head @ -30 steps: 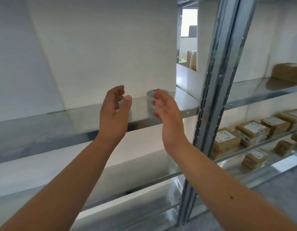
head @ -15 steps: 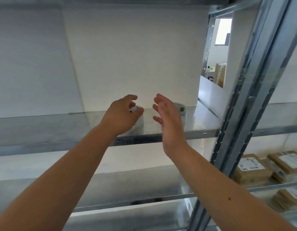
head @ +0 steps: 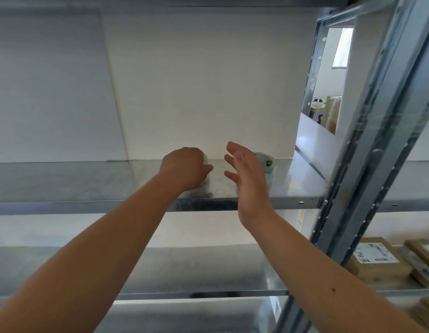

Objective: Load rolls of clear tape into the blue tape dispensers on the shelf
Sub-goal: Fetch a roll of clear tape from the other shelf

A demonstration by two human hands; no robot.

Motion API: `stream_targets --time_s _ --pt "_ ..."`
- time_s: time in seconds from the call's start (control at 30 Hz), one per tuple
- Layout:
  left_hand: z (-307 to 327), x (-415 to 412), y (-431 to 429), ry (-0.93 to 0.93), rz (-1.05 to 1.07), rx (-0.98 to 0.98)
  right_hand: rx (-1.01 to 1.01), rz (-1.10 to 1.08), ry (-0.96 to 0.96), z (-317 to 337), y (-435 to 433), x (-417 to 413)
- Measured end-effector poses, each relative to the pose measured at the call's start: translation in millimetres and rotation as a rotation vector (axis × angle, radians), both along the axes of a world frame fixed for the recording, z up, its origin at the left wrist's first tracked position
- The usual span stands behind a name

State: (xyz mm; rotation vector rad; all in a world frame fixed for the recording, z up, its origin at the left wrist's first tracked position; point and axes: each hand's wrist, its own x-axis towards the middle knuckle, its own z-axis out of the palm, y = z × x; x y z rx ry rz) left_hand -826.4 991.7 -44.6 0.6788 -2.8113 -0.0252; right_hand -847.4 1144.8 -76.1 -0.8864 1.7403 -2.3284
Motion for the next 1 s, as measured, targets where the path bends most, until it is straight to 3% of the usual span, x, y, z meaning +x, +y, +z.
stream_targets --time_s 0.1,0.27,0.37,0.57,0.7,1.0 --pt "9.7 8.8 0.8 0.226 0.006 0.274 -0.005 0.001 -0.018 0.8 -0.7 -0.9" --pt "26.4 24.5 14.9 0.712 0.000 1.087 0.002 0.001 -0.080 3.3 -3.7 -4.9" --pt "26.6 32.1 22.4 0.855 -0.012 1.304 0.026 0.028 -0.103 6.9 -5.8 -8.1" --pt "13.6 42.0 38.7 0.777 -0.061 1.333 0.210 0.025 -0.076 15.4 -9.1 -8.4" --pt "12.7 50.1 38.9 0.767 -0.068 1.468 0.163 0.127 -0.155 22.6 -8.7 -6.3" --pt "8.4 64.9 35.3 0.785 -0.022 1.439 0.077 0.283 -0.281 21.8 -4.5 -3.6"
